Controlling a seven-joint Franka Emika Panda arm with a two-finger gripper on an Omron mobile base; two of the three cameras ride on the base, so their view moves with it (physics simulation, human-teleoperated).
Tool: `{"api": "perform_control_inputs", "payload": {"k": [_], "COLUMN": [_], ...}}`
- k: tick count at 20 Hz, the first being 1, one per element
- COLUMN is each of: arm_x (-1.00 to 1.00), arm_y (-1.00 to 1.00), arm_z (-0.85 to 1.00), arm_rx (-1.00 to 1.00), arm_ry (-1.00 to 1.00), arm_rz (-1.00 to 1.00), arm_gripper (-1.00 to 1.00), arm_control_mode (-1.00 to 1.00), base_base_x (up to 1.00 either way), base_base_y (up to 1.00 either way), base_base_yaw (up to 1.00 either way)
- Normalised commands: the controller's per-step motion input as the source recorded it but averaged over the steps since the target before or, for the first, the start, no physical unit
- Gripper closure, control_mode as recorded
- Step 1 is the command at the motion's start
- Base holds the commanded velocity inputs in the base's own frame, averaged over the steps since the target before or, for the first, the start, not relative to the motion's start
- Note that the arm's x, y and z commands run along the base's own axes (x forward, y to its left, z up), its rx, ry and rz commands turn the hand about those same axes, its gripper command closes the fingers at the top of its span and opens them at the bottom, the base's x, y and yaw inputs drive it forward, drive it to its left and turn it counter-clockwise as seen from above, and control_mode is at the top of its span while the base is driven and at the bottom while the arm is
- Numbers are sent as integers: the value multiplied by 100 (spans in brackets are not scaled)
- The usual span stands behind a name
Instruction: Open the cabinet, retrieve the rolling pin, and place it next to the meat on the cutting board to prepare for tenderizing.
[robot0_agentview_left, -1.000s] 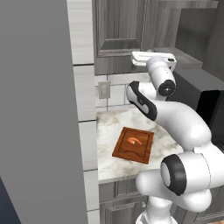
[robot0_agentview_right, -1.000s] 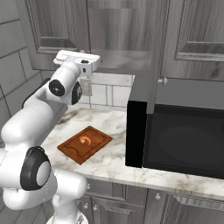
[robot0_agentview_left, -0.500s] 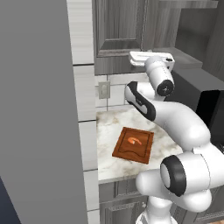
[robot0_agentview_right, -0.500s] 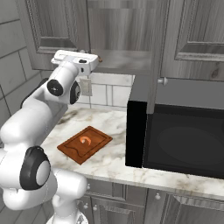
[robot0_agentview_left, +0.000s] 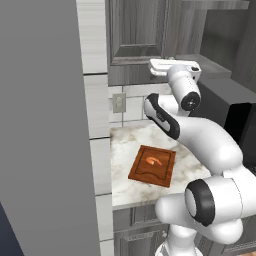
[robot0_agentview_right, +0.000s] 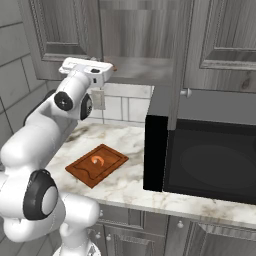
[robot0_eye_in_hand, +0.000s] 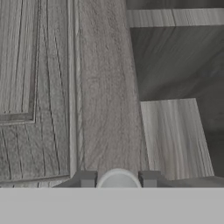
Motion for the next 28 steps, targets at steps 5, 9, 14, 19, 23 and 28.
{"api": "perform_control_inputs", "payload": {"k": [5,9,14,19,23,28], "arm_x": [0,0,-21,-30,-36,-45], "arm_y": [-18,-3,8,23,31,40], "arm_z": [-9,-11,-5,-5,-8,-16], "arm_rx": [0,0,0,0,0,0], "arm_ry": [0,0,0,0,0,5], "arm_rz": [1,2,4,2,1,2], "arm_gripper": [100,100,100,100,100,100], "arm_control_mode": [-100,-100,-100,-100,-100,-100], "base_base_x": [0,0,0,0,0,0], "base_base_y": [0,0,0,0,0,0], "base_base_yaw": [0,0,0,0,0,0]}}
